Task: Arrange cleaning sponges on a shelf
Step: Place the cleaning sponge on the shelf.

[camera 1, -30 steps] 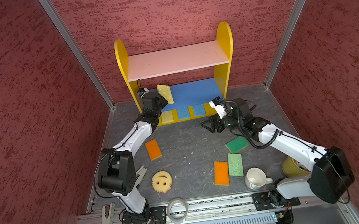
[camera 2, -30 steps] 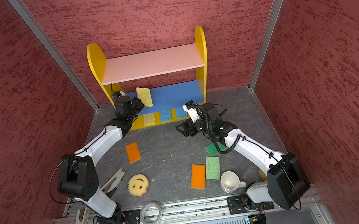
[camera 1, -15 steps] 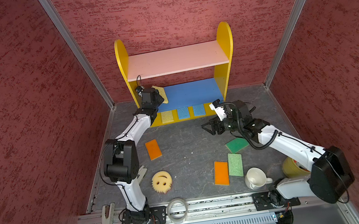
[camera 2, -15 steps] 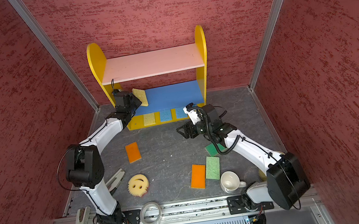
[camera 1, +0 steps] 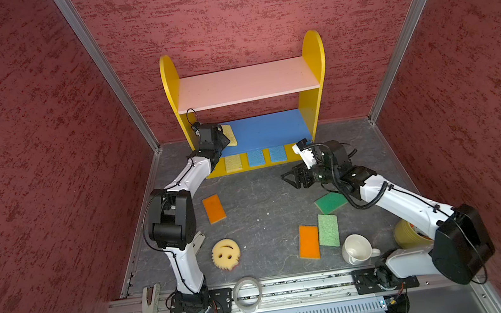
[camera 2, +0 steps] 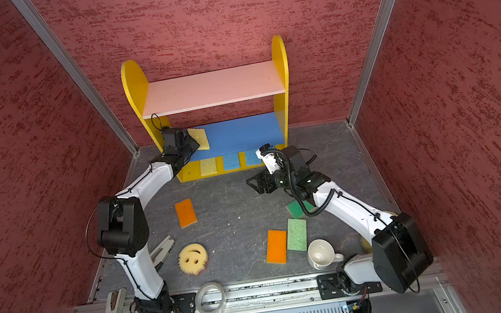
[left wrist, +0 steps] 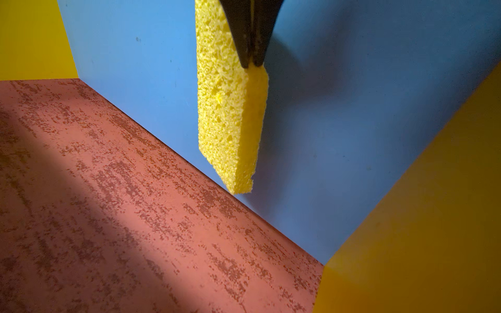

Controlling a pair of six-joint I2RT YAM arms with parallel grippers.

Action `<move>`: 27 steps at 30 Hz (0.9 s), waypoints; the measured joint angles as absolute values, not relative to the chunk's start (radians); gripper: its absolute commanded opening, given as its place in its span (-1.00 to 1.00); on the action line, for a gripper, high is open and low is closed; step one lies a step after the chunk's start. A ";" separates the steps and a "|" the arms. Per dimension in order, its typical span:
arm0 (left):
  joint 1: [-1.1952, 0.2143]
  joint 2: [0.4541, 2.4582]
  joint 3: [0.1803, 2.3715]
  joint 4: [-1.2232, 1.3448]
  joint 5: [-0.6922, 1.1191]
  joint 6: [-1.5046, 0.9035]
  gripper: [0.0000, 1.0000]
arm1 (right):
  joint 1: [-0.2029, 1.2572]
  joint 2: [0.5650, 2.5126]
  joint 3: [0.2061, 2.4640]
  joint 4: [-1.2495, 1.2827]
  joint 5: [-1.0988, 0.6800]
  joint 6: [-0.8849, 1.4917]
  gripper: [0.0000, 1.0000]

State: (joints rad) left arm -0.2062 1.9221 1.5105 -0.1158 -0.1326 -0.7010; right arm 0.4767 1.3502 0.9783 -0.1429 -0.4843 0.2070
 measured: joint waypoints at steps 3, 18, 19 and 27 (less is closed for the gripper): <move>-0.205 1.922 1.495 -0.122 -0.133 -0.701 -0.90 | 0.477 1.350 0.978 -0.139 -0.484 0.210 0.53; -0.183 1.922 1.491 -0.153 -0.105 -0.675 -0.92 | 0.477 1.350 0.960 -0.123 -0.478 0.221 0.53; -0.180 1.922 1.491 -0.155 -0.099 -0.669 -0.92 | 0.477 1.350 0.958 -0.122 -0.477 0.223 0.53; -0.165 1.922 1.491 -0.170 -0.049 -0.614 -0.93 | 0.477 1.350 0.950 -0.114 -0.478 0.237 0.53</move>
State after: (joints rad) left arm -0.1654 1.9221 1.4914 -0.1696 -0.0494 -0.6136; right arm 0.4767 1.3502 0.9504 -0.1143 -0.4778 0.2371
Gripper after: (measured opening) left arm 0.048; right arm 0.766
